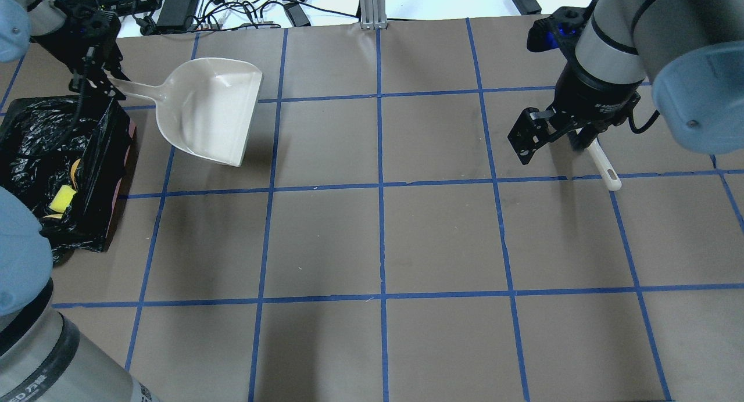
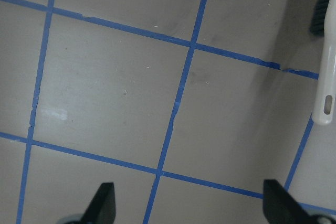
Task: Sweep and dump trash into bin
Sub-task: 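Lower the dustpan onto the table with the left gripper while the right releases the brush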
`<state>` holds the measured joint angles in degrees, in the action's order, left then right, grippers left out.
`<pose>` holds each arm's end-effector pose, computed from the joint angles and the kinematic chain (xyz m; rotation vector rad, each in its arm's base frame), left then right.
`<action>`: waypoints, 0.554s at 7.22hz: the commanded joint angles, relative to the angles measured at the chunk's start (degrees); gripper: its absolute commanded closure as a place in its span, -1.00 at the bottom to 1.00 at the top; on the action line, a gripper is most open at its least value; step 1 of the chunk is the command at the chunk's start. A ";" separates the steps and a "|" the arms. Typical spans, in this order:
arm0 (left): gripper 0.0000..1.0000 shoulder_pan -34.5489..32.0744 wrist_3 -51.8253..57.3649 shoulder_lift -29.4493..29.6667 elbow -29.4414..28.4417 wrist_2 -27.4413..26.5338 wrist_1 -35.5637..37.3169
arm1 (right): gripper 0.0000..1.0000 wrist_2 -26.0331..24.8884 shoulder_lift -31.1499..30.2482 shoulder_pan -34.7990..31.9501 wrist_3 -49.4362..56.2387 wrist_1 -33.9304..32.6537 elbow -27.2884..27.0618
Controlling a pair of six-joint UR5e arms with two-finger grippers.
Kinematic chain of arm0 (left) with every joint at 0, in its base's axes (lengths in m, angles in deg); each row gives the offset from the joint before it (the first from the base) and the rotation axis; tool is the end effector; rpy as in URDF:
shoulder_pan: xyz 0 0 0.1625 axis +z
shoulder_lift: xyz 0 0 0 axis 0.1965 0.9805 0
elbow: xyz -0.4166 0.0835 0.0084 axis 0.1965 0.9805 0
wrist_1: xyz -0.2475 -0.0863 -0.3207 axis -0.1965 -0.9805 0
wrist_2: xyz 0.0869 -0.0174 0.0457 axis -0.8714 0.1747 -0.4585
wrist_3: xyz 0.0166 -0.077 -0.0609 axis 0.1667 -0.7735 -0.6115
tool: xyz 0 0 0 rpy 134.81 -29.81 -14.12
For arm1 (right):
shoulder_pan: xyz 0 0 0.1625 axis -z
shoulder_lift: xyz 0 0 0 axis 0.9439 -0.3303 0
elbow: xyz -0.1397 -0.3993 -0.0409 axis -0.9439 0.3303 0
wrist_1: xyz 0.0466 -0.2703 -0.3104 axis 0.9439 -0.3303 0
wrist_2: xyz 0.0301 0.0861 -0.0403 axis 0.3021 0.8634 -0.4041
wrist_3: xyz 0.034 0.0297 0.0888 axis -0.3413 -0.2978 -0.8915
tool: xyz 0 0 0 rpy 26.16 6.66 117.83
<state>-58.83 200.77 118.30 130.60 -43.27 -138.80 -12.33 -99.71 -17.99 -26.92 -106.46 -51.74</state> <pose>0.1030 -0.6946 0.3373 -2.2840 -2.1137 0.0771 0.1239 -0.4596 0.4540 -0.3666 3.1051 0.0446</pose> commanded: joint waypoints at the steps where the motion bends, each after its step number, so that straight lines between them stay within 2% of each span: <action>1: 0.68 -5.32 -9.50 1.85 1.76 -0.44 1.04 | -1.00 0.10 0.14 0.02 -2.64 -0.11 0.01; 3: 0.63 -5.77 -10.74 2.47 6.32 -0.88 7.43 | -1.00 -0.25 0.14 0.02 -2.64 0.06 0.00; 4: 0.63 -5.68 -10.49 2.39 6.95 -0.79 7.73 | -1.00 -0.25 0.14 0.02 -2.64 -0.03 0.01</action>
<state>-64.42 190.46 120.63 135.97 -44.00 -132.94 -12.48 -99.57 -17.97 -29.50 -106.44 -51.76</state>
